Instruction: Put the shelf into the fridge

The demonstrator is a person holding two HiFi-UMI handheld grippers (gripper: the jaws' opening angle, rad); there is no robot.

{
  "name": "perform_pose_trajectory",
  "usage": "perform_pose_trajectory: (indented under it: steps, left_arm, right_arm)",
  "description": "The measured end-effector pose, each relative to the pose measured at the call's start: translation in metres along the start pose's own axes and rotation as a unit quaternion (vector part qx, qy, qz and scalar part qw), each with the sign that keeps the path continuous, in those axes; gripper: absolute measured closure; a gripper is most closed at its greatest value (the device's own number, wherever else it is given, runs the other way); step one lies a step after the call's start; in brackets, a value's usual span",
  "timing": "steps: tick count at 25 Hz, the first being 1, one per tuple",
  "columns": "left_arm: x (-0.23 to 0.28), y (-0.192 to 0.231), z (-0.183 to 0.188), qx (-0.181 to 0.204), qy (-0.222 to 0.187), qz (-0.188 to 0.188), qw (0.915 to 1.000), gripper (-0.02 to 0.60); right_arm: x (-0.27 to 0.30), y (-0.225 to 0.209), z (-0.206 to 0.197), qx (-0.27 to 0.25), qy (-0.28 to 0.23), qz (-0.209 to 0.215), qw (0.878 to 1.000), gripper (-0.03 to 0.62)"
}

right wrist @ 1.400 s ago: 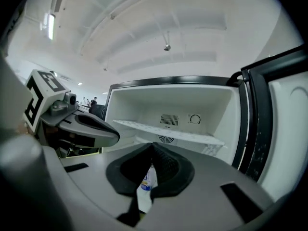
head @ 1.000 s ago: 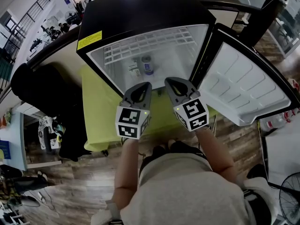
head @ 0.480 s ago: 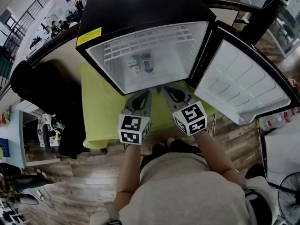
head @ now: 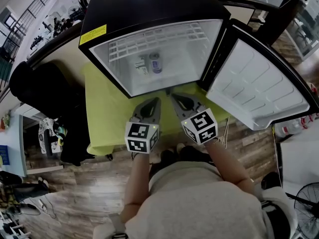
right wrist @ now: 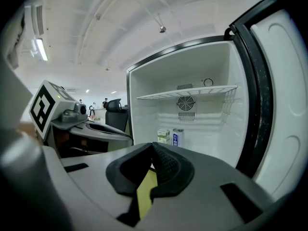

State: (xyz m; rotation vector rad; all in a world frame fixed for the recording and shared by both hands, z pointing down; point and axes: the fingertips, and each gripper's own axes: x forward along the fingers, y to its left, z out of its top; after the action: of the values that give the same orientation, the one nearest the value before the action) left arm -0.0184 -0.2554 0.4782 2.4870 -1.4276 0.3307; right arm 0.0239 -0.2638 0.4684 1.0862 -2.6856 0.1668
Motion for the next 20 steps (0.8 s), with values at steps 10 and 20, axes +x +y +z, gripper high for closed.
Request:
perform_pose_trajectory:
  steps: [10, 20]
  left_arm:
    - [0.0017, -0.0014, 0.0009, -0.015, -0.011, -0.004, 0.9998, 0.569]
    - [0.0065, -0.0043, -0.0002, -0.016, -0.004, -0.008, 0.9998, 0.569]
  right_arm:
    - [0.0001, -0.0027, -0.0033, 0.014, -0.003, 0.005, 1.000, 0.585]
    - [-0.0011, -0.0071, 0.0018, 0.008, -0.009, 0.004, 1.000, 0.585]
